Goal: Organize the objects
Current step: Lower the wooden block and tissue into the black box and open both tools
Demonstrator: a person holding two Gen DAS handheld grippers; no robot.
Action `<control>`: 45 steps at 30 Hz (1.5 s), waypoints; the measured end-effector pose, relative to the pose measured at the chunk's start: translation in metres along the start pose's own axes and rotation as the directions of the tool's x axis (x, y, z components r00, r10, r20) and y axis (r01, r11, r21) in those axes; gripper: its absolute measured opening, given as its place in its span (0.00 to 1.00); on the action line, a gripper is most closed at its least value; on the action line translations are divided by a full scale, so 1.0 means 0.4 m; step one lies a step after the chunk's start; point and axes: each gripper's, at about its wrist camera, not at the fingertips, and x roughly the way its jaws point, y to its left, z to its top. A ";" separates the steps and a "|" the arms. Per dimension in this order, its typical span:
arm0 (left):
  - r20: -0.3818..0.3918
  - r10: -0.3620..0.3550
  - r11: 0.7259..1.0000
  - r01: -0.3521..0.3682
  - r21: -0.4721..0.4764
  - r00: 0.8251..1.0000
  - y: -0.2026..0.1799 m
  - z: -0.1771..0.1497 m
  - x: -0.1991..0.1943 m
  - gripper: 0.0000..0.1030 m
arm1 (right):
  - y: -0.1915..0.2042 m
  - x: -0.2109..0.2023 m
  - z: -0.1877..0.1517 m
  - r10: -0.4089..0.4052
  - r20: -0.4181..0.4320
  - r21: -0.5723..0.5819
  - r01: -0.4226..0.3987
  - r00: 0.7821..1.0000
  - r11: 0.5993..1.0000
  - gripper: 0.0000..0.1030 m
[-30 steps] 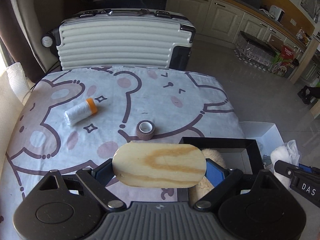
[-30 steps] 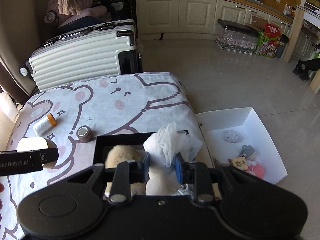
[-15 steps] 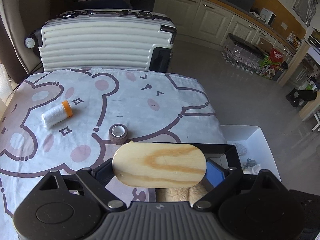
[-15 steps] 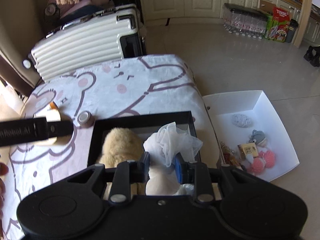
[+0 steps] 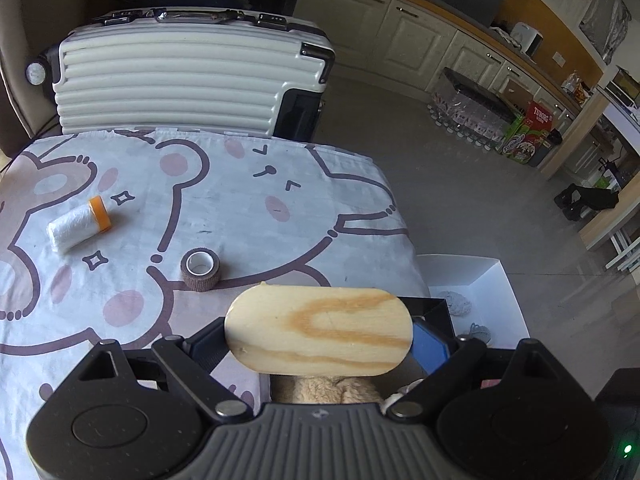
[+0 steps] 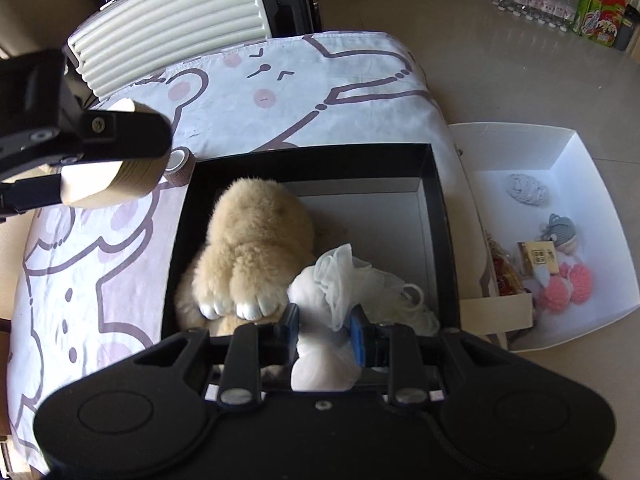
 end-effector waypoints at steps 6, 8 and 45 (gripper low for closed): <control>-0.003 -0.053 0.999 0.053 -0.001 0.999 -0.036 0.000 0.017 0.90 | -0.005 0.014 -0.002 -0.029 0.004 -0.015 0.029 1.000 0.999 0.43; -0.007 -0.069 0.998 0.069 -0.001 0.998 -0.050 -0.001 0.026 0.90 | -0.019 0.002 -0.004 0.002 0.013 -0.007 -0.002 1.000 1.000 0.58; -0.082 -0.126 0.988 0.118 -0.098 0.989 -0.137 -0.031 0.292 0.95 | -0.139 -0.028 0.007 -0.039 0.079 0.034 0.037 0.996 0.999 0.44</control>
